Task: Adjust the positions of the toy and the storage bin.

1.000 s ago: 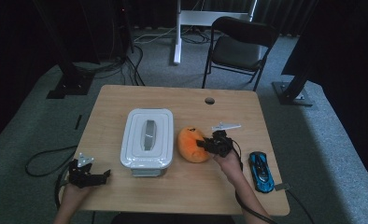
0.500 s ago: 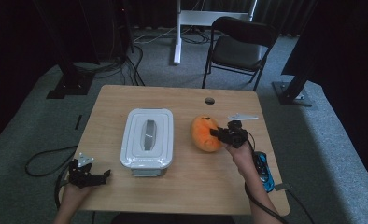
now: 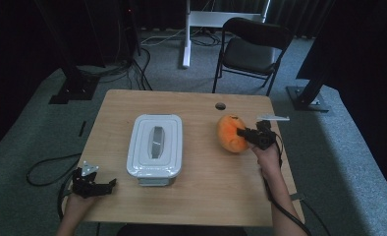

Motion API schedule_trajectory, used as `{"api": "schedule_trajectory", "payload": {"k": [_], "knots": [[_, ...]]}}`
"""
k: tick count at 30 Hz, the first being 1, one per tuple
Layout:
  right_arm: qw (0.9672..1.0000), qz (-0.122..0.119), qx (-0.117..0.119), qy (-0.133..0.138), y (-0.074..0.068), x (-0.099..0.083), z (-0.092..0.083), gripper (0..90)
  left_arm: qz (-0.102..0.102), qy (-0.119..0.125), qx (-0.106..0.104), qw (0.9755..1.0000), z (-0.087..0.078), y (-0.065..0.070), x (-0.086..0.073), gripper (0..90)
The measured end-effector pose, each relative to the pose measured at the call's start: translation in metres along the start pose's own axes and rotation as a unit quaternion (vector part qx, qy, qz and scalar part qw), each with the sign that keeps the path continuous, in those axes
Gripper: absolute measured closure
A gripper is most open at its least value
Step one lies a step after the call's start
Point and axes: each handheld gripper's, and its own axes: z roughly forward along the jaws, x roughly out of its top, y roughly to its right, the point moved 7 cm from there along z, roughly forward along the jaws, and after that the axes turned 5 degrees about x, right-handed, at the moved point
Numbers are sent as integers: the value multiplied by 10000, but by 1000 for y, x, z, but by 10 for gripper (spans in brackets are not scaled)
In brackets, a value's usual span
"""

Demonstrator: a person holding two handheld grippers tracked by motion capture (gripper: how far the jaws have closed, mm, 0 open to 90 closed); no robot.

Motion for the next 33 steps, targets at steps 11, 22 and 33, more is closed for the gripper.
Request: {"api": "schedule_trajectory", "payload": {"k": [11,22,33], "knots": [[9979,219,-601,97,46,9,-17,731,0,0,0,10000,0,0,0,8],[9926,414,-1139,120,81,15,-19,730,3,-2,-1,10000,0,0,0,8],[9874,573,-1471,-80,107,-6,-11,727,0,0,-1,10000,0,0,0,8]]}}
